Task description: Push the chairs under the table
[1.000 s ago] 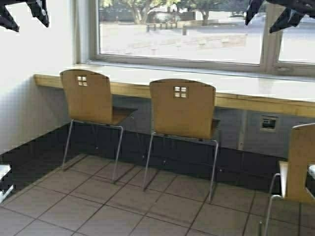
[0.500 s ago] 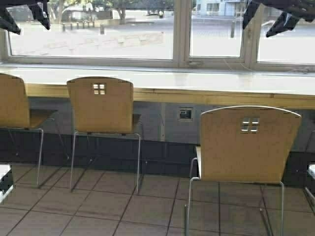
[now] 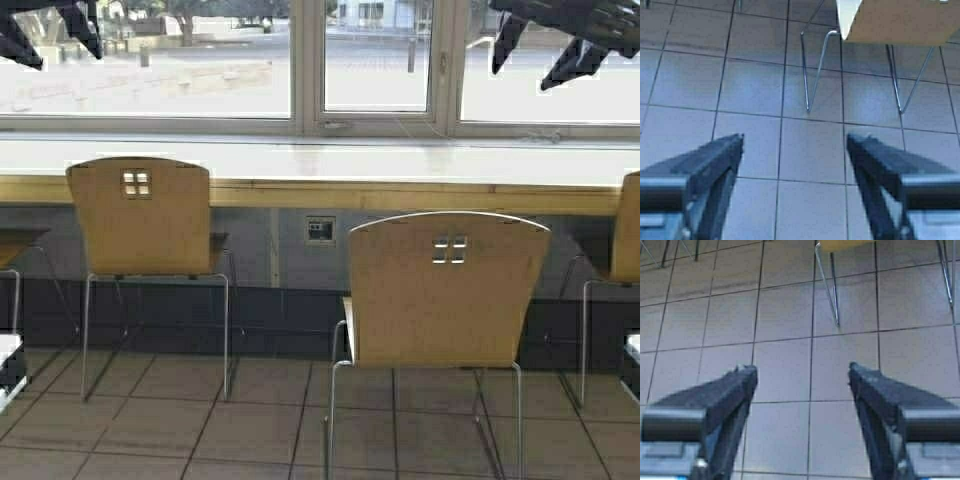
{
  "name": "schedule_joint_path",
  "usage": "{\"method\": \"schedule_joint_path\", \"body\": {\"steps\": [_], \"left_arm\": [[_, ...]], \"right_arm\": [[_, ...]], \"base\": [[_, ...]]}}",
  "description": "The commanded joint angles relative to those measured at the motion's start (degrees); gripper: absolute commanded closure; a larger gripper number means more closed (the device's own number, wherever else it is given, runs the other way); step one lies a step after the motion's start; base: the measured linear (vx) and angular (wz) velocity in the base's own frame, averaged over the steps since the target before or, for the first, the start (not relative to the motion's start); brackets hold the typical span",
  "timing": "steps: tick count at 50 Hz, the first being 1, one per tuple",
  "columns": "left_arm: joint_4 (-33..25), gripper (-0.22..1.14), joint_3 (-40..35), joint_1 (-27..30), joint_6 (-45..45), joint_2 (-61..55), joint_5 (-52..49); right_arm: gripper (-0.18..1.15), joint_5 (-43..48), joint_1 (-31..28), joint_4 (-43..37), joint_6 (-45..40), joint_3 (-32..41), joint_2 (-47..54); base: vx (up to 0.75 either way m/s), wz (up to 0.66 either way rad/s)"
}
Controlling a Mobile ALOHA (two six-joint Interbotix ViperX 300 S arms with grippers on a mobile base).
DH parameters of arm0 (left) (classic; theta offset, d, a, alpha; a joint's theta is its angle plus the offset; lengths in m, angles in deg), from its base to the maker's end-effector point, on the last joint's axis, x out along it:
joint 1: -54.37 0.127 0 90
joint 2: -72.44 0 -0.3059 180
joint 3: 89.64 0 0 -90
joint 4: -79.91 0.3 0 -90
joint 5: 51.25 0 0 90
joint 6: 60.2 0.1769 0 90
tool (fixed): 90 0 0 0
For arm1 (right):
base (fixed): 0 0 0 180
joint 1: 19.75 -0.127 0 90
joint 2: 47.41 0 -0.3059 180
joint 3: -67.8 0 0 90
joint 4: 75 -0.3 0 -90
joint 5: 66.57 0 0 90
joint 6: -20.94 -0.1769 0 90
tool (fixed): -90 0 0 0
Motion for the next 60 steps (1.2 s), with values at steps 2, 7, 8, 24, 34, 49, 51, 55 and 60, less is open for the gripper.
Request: {"method": "schedule_joint_path", "body": {"steps": [2,7,8,24,34,49,51,55,60], "left_arm": [[-0.09,-0.03,-1.49,0.09,0.0,0.7,-0.09],[-0.09,-0.03,-1.49,0.09,0.0,0.88,-0.18],[-0.09,-0.03,-1.49,0.09,0.0,0.88,-0.18],[0.35,-0.03,-1.23,0.09,0.62,-0.09,0.0],[0.44,-0.03,-1.49,0.09,0.53,-0.44,-0.18],[-1.23,-0.03,-1.67,0.09,-0.97,-1.32,-0.18],[-1.23,-0.03,-1.76,0.09,-1.58,-1.93,-0.18],[-1.32,-0.03,-2.02,0.09,-2.81,-3.43,-0.18],[-1.93,-0.03,-2.02,0.09,-5.19,-5.01,-0.79]], "right_arm": [[0.06,-0.09,0.18,-0.53,-0.18,1.05,-0.53],[0.06,-1.23,0.18,-2.72,-0.7,1.49,-0.88],[0.06,-1.49,0.18,-3.25,-0.79,1.58,-0.88],[0.06,-2.64,0.18,-6.06,-1.05,2.2,-0.18],[0.06,-2.81,0.18,-6.42,-1.14,1.93,0.09],[0.06,-2.9,0.18,-8.79,-1.14,2.11,3.43],[0.06,-2.99,0.18,-9.05,-1.14,2.2,4.13],[0.06,-3.6,0.18,-9.76,-1.14,2.99,6.15],[0.06,-5.19,0.18,-10.2,-1.14,3.78,7.12]], "base": [[0.14,-0.17],[0.16,-0.18],[0.17,-0.17],[0.22,-0.16],[0.27,-0.03],[0.32,0.02],[0.29,-0.03],[0.27,-0.1],[0.26,-0.12]]}}
